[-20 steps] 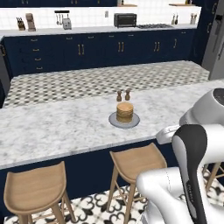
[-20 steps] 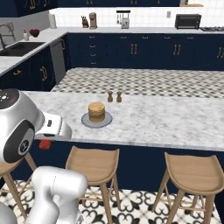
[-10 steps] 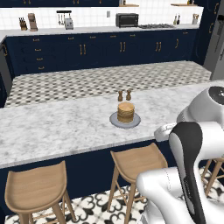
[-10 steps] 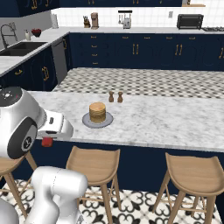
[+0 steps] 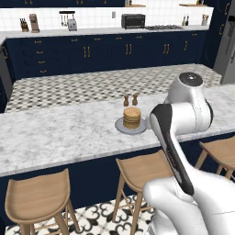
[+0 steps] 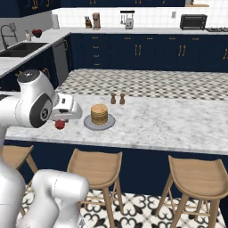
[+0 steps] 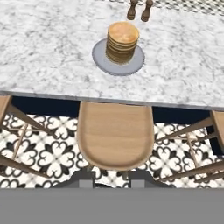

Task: Take the strawberry from the fridge and place it on top of the pancake, located on the dining counter.

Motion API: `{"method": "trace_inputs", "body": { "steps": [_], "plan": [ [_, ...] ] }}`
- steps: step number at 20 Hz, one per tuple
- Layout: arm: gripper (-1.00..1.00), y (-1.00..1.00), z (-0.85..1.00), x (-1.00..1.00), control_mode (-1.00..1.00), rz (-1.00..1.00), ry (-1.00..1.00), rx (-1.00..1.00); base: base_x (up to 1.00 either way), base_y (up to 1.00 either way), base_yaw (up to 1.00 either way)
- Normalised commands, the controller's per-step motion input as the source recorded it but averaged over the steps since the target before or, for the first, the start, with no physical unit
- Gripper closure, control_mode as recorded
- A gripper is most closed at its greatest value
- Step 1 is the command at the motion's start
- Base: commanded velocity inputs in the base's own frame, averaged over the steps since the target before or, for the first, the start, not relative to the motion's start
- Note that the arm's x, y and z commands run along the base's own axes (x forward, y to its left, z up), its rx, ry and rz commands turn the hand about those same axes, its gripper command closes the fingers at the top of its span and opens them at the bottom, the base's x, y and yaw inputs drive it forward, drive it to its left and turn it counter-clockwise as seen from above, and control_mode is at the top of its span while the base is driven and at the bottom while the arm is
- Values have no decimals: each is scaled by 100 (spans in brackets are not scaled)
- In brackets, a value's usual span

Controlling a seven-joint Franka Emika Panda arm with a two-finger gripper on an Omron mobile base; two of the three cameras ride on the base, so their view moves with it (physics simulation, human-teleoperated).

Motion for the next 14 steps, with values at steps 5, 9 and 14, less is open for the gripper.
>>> {"method": "trace_inputs", "body": {
  "steps": [5, 9, 14],
  "plan": [
    [100, -1, 5, 100, -100, 0, 11, 7, 0, 0, 0],
    [100, 0, 4, 100, -100, 0, 4, 16, 0, 0, 0],
    [100, -1, 0, 100, -100, 0, 4, 6, 0, 0, 0]
  ]
}}
